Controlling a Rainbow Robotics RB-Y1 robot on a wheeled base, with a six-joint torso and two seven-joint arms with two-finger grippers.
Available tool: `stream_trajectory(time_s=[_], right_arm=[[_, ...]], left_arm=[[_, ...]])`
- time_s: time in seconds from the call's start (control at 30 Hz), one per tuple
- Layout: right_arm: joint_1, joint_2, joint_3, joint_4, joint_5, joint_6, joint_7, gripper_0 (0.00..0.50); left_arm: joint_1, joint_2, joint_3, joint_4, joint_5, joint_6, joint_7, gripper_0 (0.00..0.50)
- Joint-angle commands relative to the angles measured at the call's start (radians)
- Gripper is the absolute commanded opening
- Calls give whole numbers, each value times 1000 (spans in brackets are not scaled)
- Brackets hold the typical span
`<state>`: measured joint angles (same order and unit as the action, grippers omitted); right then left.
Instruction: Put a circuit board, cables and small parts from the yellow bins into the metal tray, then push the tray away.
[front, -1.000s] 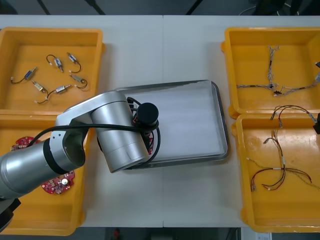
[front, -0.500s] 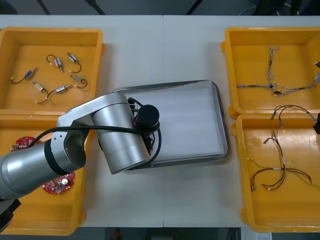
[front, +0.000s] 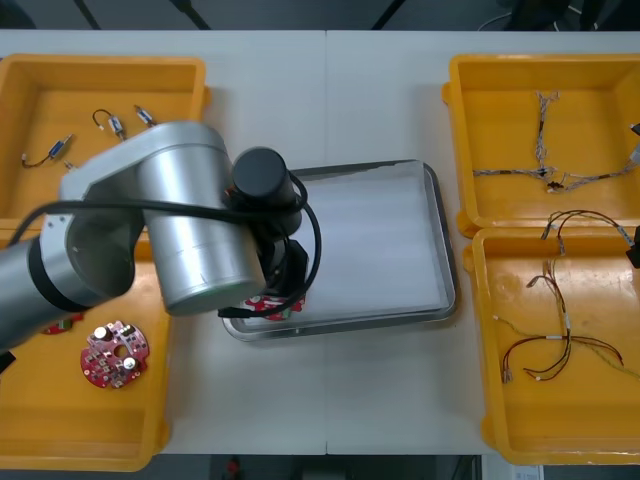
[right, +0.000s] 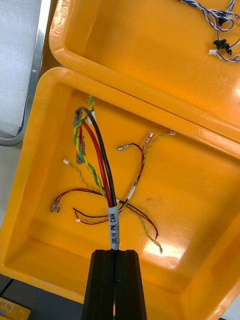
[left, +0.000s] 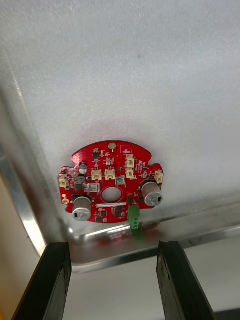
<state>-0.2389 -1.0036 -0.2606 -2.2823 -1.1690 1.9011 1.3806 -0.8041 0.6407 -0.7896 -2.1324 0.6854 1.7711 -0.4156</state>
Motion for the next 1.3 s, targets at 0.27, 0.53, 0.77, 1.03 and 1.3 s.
stream_trajectory(time_s=[0.27,0.53,0.77,1.03,1.3], right_arm=[[-8,13,29,-9,-8,-7,-6,0],[-92,2,124,-11,-4,0,5,0],[-238,0,291,-9,14,0,17,0],[-419,-1,518,-9,31,-30,44,0],[-574,0,751,40,20,-142,215,0]], left_arm=[[-102,270,293,-90,365,34,-23,500],[-107,408,460,-12,548,57,-196,500],[-107,522,521,92,612,60,-293,500],[-107,573,536,259,569,13,-439,500],[-107,574,535,479,488,-137,-620,500]])
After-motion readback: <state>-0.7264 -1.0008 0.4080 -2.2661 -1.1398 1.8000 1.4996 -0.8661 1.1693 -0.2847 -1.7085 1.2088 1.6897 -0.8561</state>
